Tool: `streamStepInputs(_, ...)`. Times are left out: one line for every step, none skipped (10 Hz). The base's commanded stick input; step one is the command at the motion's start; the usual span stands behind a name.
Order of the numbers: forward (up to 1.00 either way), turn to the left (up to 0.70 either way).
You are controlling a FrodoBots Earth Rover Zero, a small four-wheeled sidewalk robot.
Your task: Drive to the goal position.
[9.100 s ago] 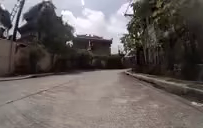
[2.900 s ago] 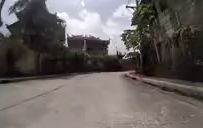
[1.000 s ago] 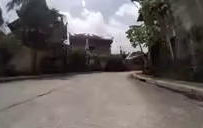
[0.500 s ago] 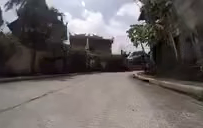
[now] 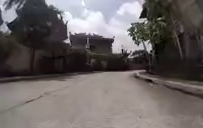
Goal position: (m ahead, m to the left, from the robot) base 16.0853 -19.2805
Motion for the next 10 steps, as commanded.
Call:
streamStepInputs(0.5, 0.01)
streamStepInputs(0.5, 0.01)
streamStepInputs(0.5, 0.01)
streamStepInputs(0.5, 0.01)
streamStepInputs(0.5, 0.01)
streamStepInputs(0.5, 0.01)
streamStepInputs(0.5, 0.01)
streamStepInputs(0.5, 0.01)
streamStepInputs(0.5, 0.01)
streamStepInputs(0.5, 0.01)
